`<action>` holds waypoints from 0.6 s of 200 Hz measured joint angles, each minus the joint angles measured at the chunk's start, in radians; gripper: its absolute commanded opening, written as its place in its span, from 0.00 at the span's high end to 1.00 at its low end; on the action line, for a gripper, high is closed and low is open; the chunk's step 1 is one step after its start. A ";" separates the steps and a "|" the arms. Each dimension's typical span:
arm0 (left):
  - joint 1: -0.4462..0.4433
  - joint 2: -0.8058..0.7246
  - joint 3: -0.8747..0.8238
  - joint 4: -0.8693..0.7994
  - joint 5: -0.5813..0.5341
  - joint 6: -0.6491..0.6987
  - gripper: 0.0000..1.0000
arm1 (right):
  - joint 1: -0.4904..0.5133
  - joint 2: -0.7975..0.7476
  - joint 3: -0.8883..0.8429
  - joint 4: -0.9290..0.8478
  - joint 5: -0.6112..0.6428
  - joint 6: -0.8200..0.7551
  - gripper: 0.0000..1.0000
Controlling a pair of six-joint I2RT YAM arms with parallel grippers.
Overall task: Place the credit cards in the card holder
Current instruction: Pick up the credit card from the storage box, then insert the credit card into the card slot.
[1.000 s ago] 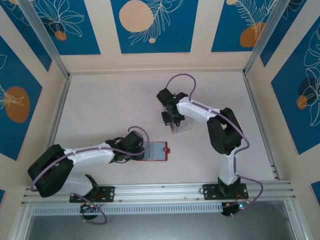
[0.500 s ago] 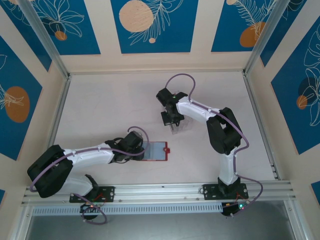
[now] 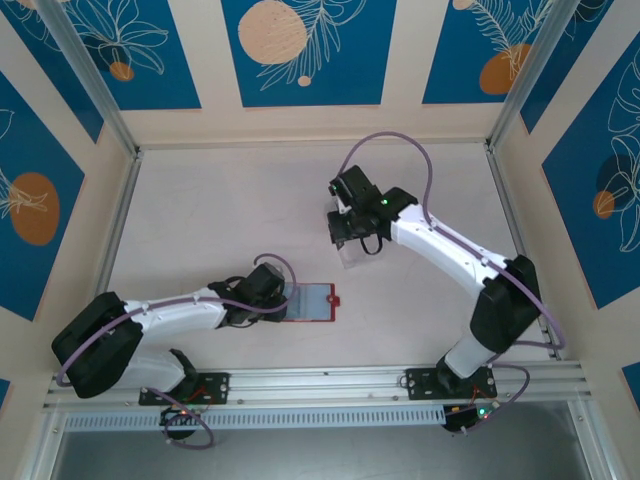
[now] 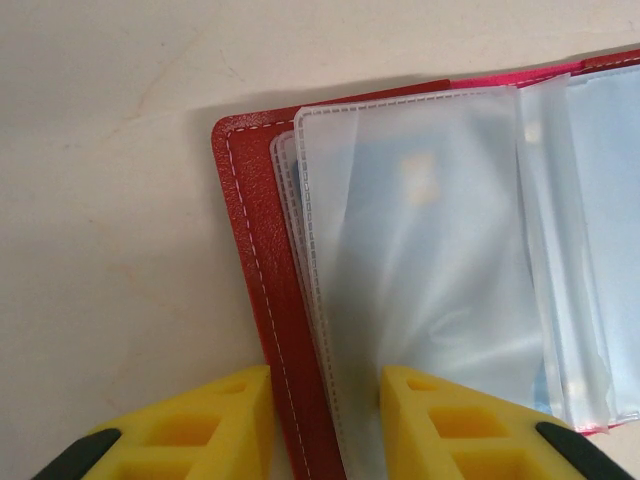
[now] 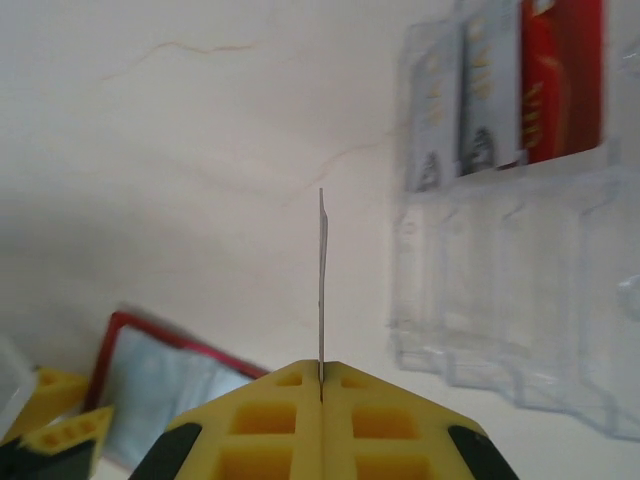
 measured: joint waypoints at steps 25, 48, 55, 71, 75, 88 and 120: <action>-0.004 0.000 0.000 0.000 0.000 0.000 0.69 | 0.035 -0.043 -0.156 0.134 -0.086 0.070 1.00; -0.006 0.001 0.000 0.000 0.000 0.000 0.69 | 0.069 -0.058 -0.324 0.296 -0.146 0.158 1.00; -0.006 0.001 0.000 0.000 0.000 0.000 0.69 | 0.081 -0.060 -0.374 0.348 -0.158 0.189 1.00; -0.006 0.002 0.000 0.000 0.000 0.000 0.69 | 0.106 -0.068 -0.475 0.460 -0.176 0.263 1.00; -0.006 0.003 0.000 0.000 0.000 0.000 0.69 | 0.112 -0.071 -0.494 0.484 -0.177 0.276 1.00; -0.007 0.003 0.000 0.001 0.000 0.000 0.69 | 0.132 -0.081 -0.556 0.567 -0.180 0.328 1.00; -0.009 0.005 0.000 0.002 0.000 0.000 0.69 | 0.165 -0.103 -0.671 0.761 -0.183 0.449 1.00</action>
